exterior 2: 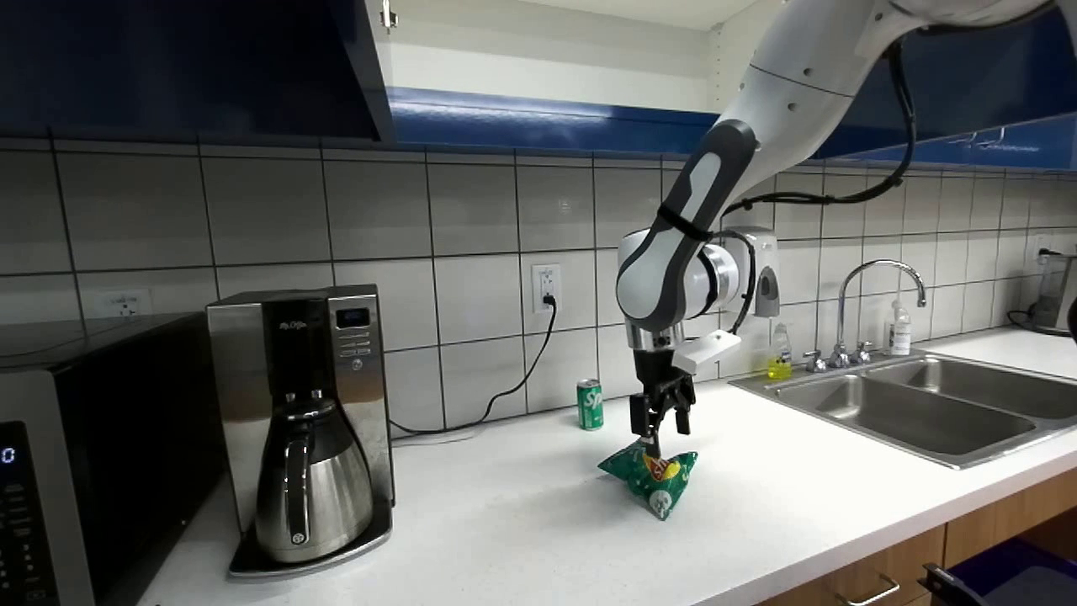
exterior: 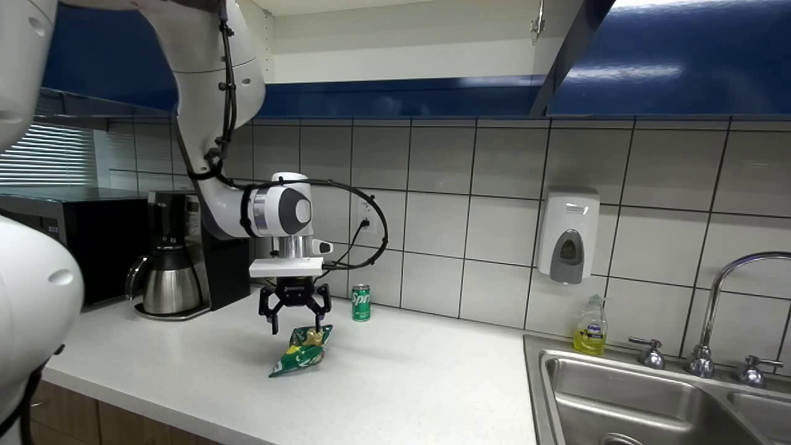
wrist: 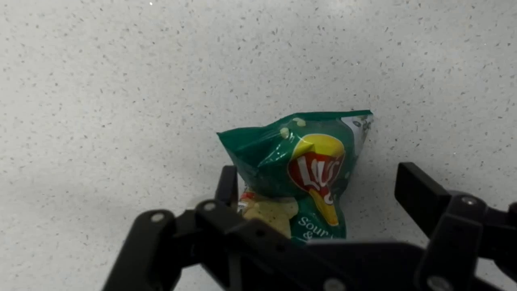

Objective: Put the green packet in the open upper cabinet.

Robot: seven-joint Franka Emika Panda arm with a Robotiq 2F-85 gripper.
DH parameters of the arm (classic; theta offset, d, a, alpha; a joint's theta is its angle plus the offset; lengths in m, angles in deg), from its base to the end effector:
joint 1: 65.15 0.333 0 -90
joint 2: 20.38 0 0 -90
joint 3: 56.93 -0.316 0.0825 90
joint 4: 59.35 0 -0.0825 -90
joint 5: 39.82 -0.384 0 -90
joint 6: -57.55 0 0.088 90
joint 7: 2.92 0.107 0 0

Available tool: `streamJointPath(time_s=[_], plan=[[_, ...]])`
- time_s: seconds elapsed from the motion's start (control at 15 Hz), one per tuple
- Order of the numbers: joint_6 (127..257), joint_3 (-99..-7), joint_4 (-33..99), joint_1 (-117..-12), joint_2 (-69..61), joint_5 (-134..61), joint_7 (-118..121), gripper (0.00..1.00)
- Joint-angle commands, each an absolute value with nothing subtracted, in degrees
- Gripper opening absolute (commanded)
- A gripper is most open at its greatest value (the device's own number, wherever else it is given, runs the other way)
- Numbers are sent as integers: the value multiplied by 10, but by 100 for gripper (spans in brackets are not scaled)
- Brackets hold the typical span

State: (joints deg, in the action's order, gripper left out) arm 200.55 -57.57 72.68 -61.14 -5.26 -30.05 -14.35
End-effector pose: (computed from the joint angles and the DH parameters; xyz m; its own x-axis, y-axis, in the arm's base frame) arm 0.5178 0.0432 0.2256 0.9102 0.4032 -0.0944 0.4101 -0.9092 0.0719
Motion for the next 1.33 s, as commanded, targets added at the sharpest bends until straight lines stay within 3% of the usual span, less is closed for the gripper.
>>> streamJointPath(time_s=[0.0, 1.2, 1.27], plan=[[2008, -583, 705, -606, -30, -281, -126, 100], [2007, -580, 656, -587, 39, -270, -116, 100], [2008, -579, 655, -586, 41, -268, -114, 95]])
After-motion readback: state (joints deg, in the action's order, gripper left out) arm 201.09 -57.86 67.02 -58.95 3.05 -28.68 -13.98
